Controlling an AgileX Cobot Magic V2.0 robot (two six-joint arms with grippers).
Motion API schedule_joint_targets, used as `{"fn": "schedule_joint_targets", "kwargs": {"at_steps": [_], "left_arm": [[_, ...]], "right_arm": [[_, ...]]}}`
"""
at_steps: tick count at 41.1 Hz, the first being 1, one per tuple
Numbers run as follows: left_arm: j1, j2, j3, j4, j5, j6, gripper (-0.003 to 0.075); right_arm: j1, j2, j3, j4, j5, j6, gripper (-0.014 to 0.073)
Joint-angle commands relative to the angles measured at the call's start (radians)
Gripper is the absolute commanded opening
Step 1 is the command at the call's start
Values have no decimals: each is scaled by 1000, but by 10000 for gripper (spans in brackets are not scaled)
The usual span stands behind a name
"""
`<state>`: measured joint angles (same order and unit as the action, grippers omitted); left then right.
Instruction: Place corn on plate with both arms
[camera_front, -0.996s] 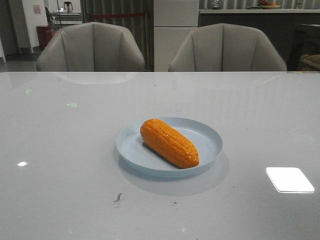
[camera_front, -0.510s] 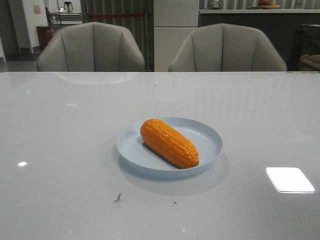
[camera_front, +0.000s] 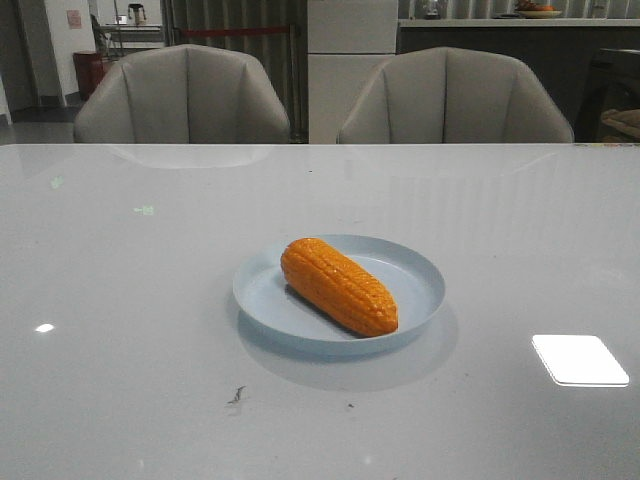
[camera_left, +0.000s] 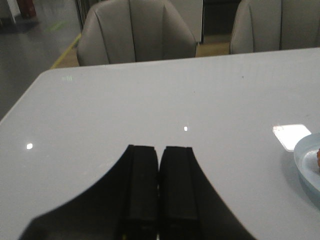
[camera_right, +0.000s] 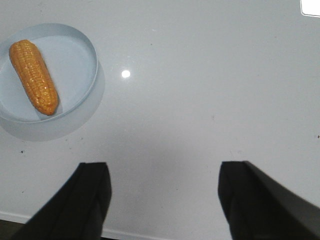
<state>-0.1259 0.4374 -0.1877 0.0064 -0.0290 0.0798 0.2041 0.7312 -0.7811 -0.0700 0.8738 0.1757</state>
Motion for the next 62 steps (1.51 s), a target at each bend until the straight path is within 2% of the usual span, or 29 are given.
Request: {"fn": "schedule_joint_targets", "kwargs": {"at_steps": [1,7,11,15,56,58,62], "left_arm": [[1,-98,105,-6,-225,-8,94],[1,-267,240,-6,-212,-8,94],[1,-378,229,-6,-19,-8,94],[1,-475,237,-6,46,-8,94],[1,-450,237,-6,43,-8,94],[1,-450,237,-6,43,-8,94],[1,-450,237,-6,43,-8,94]], "right_arm": [[-5,-2,-28,-3,-67,2,563],[-5,-2,-28,-3,-67,2,563],[-5,-2,-28,-3,-67,2,563],[-5,-2,-28,-3,-67,2,563],[-7,-5,-19,-22,-81,2,558],[-13,-5,-19,-25,-93,2,534],[-28,-27,-18,-21,-99,2,414]]}}
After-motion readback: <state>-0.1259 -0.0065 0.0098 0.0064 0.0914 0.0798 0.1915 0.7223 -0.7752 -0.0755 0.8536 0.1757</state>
